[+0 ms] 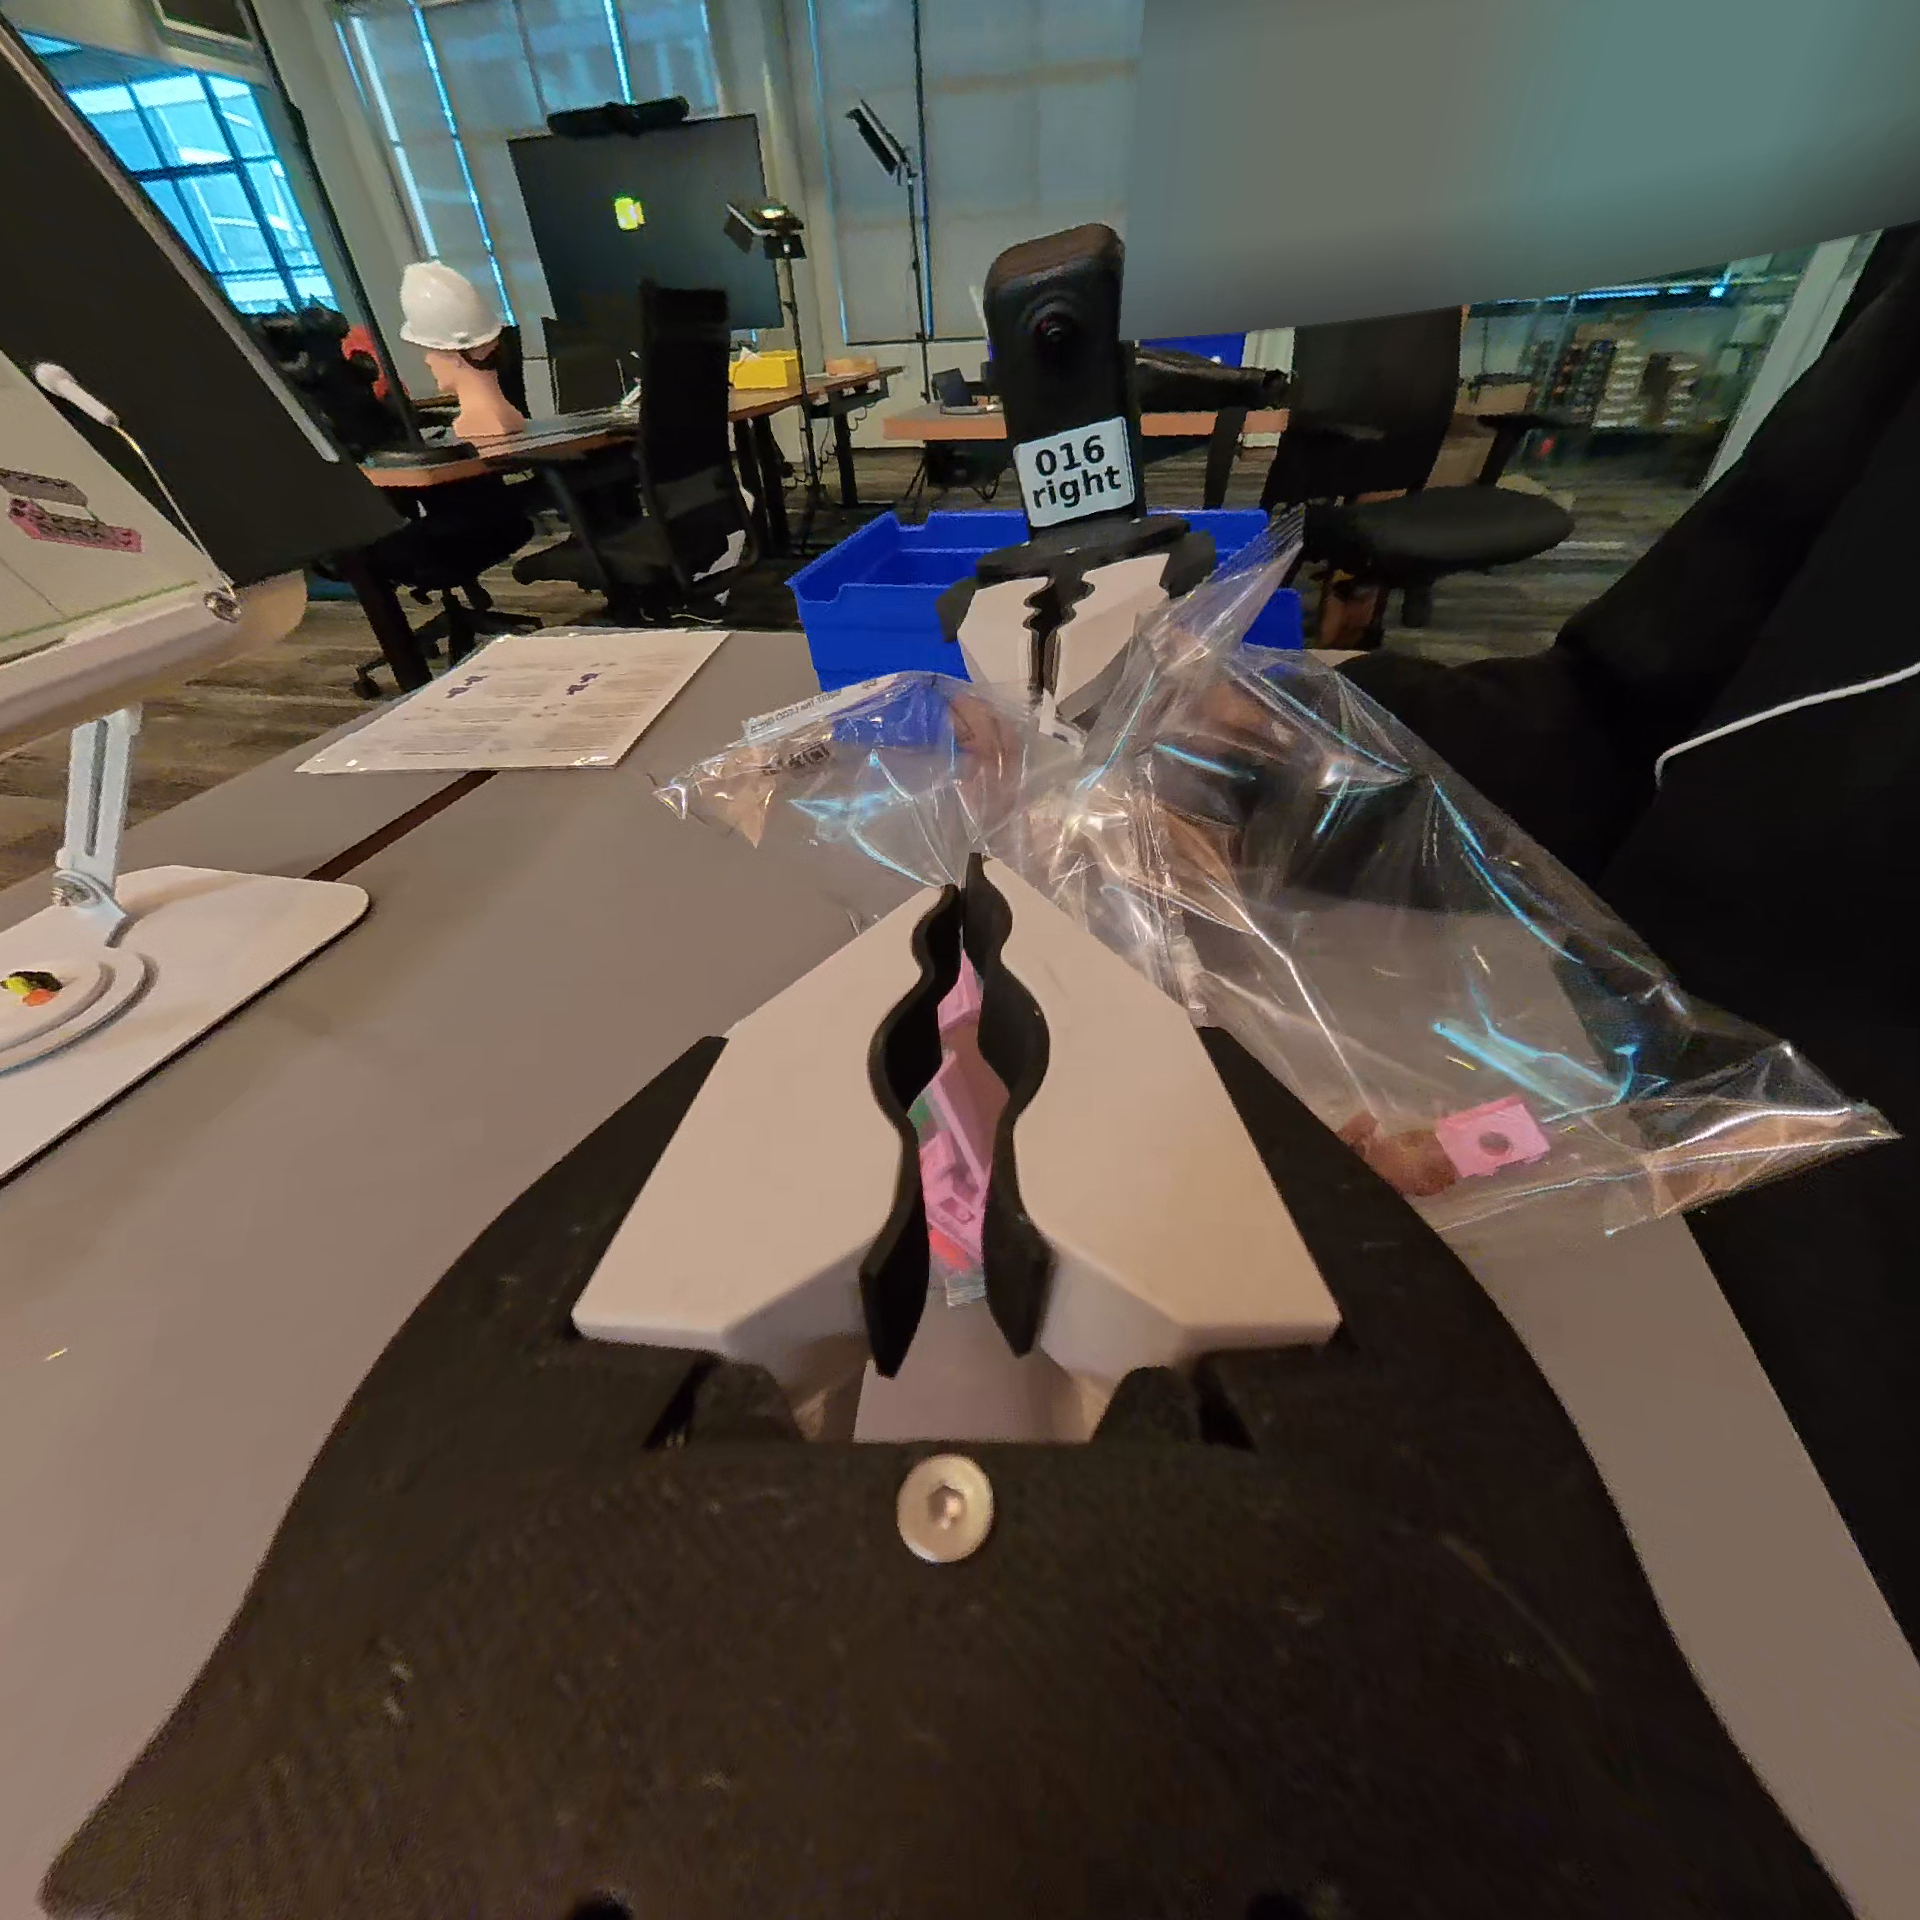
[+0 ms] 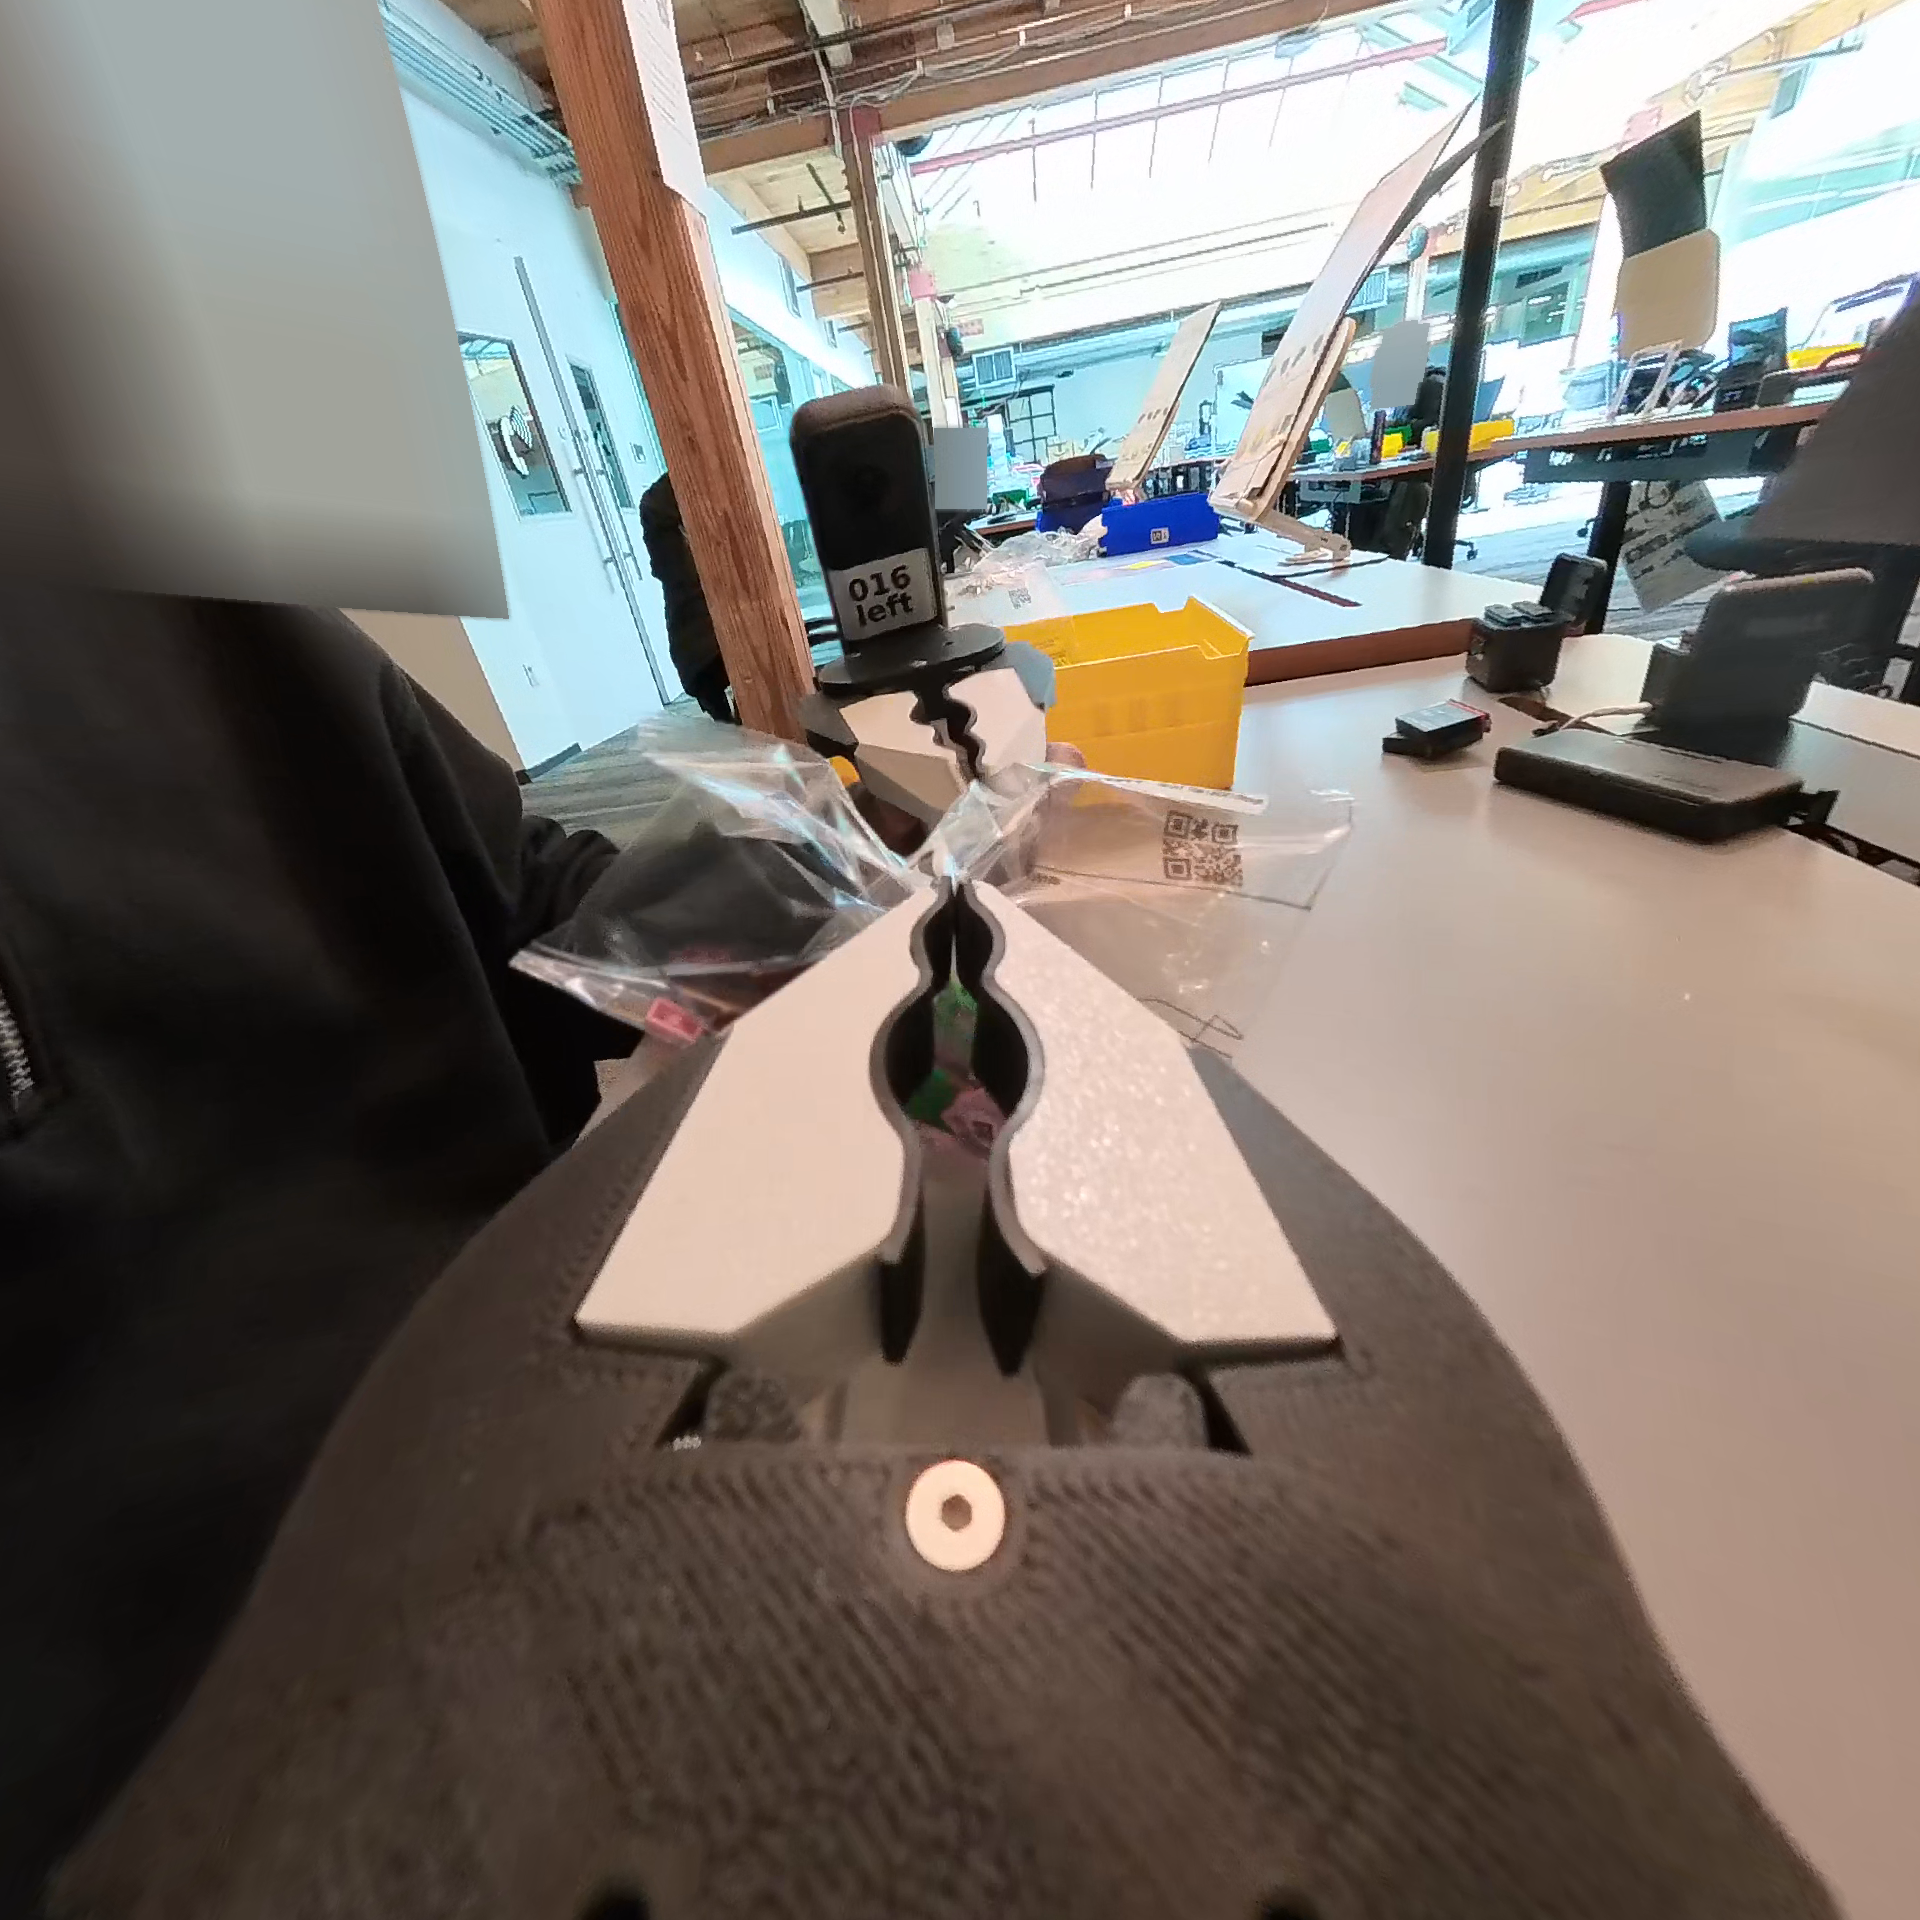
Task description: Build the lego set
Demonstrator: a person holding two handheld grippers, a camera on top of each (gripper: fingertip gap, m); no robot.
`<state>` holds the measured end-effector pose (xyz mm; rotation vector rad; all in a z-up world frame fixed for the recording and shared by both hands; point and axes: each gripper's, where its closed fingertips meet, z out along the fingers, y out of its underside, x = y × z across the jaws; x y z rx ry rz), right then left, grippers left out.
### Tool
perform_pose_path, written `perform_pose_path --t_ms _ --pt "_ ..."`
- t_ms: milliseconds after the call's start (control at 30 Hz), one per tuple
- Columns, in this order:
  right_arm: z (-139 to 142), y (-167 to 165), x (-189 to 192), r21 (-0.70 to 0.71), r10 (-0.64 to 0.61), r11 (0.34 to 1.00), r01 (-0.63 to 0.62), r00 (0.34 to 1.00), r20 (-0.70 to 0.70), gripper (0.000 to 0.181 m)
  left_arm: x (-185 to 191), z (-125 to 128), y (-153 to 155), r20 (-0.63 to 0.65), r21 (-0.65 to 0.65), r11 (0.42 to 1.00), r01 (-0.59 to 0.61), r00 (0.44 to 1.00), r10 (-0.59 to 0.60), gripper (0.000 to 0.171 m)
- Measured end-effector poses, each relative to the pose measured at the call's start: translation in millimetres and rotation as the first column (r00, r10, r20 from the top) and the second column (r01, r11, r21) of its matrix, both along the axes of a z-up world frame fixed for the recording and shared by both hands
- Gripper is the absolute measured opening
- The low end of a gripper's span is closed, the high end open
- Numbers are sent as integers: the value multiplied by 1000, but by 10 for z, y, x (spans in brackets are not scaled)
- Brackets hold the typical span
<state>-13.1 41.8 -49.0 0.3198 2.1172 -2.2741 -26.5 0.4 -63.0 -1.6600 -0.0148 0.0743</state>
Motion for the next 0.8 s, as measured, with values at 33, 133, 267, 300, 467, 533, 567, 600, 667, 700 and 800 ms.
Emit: perform_pose_path --t_ms 33,133,267,300,467,533,567,600,667,700,800 --pt "4 -6 6 0 1 1000 -1 1000 0 0 0 8 -11 -1 1 1000 1 1000 -1 0" --pt "28 -14 19 1 -5 1000 5 1000 -14 0 21 36 -31 10 17 1000 20 1000 -20 0" --pt "111 -82 145 -54 43 998 -45 998 -38 0 60 86 -84 68 68 994 84 994 -89 0" --pt "115 -96 148 -70 47 996 -49 998 -29 0 71 83 -91 75 73 993 96 992 -102 0" --pt "68 -44 38 -118 31 993 -27 999 30 0 17 113 -52 71 128 992 23 997 -32 13" --pt "37 -57 21 -124 34 992 -28 998 49 0 -4 254 -112 74 219 976 -8 997 -9 40" --pt "23 -71 19 -122 33 992 -27 998 50 0 1 309 -138 86 256 967 -6 996 -16 45" --pt "4 -90 19 -114 33 993 -27 998 54 0 27 339 -143 97 275 962 9 995 -37 49" --pt "-32 -121 11 -94 22 995 -17 998 51 0 153 288 -74 89 239 968 74 991 -98 52" --pt "-39 -125 0 -89 13 996 -9 999 51 0 192 226 -15 81 199 976 83 992 -101 52" --pt "-40 -113 -37 -88 -16 996 20 998 55 0 248 58 144 29 90 994 62 997 -65 50"
